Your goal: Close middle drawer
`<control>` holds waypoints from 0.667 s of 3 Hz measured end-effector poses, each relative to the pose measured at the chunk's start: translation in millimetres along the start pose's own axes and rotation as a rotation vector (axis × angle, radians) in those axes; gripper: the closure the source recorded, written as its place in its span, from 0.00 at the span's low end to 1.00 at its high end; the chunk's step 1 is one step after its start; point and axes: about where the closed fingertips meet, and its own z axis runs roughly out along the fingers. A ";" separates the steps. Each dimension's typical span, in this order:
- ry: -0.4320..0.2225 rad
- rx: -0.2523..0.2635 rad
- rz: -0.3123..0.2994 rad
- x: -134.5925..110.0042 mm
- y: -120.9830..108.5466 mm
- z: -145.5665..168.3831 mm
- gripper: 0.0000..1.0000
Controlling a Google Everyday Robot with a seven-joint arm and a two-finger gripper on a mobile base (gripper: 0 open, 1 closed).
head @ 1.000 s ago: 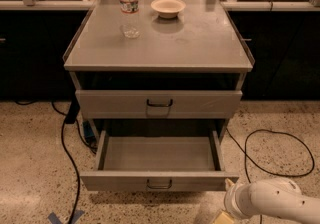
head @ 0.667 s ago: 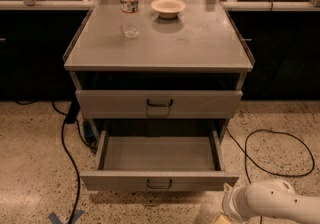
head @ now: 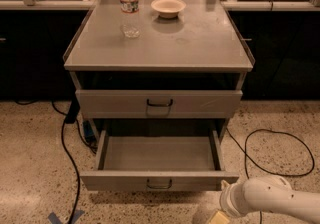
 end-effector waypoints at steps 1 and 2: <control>-0.018 -0.015 0.007 -12.6 -9.2 3.6 0.00; -0.038 -0.025 0.013 -25.6 -19.7 3.5 0.00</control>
Offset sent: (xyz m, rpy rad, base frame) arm 0.0596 0.0158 0.0202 0.0844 -0.0068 -0.0124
